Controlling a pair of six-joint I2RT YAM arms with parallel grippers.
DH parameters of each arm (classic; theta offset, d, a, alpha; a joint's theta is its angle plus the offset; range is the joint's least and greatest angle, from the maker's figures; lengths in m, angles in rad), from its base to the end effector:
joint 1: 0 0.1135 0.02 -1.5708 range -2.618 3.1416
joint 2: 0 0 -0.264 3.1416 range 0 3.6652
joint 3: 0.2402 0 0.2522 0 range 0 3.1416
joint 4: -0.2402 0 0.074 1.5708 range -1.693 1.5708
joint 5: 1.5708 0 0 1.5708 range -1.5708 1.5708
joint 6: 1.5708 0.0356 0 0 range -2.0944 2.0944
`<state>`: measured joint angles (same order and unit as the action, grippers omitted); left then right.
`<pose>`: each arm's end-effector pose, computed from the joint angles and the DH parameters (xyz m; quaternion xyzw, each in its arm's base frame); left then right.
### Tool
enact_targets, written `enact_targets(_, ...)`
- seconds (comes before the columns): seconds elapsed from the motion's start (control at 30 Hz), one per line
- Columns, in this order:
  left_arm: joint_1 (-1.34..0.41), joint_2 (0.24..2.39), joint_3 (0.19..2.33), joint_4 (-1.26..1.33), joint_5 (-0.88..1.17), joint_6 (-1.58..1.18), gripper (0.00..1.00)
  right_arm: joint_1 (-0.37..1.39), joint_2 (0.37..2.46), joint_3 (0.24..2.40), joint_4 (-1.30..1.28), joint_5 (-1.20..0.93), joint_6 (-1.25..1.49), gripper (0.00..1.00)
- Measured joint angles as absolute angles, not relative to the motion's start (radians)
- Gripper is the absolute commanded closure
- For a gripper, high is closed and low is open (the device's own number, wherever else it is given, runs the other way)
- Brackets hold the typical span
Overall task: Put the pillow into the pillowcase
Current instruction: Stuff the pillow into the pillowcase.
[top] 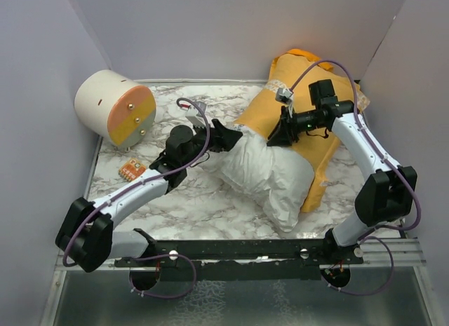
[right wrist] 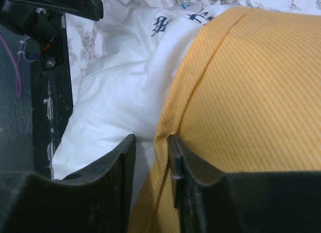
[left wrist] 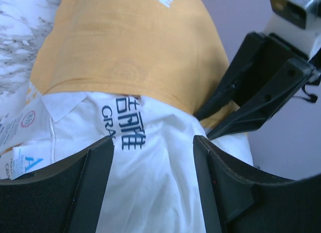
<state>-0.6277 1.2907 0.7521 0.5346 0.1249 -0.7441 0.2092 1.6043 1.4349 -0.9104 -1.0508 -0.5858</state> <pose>0.2381 -0.1782 0.2926 0.0028 0.7085 -0.4803 0.5170 0.3102 0.0974 0.3143 -0.4372 0.7266 0.4386 0.2976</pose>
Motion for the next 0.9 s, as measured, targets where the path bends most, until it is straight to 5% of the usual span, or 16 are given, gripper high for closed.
enact_targets(0.23,-0.65,1.163,0.801,0.218,0.244,-0.601,0.32,0.2,1.528,1.459,-0.974,-1.069,-0.598,0.35)
enact_targets(0.53,-1.223,1.211,0.899,0.206,-0.018,-0.313,0.13,0.055,1.254,1.374,-0.966,-1.102,-0.546,0.3)
enact_targets(0.63,-1.285,1.321,0.906,0.254,-0.116,-0.275,0.01,-0.063,1.229,1.327,-0.965,-1.143,-0.535,0.29)
enact_targets(0.9,-1.301,1.563,1.021,0.213,-0.334,-0.294,0.04,-0.206,1.221,1.233,-0.947,-1.177,-0.524,0.27)
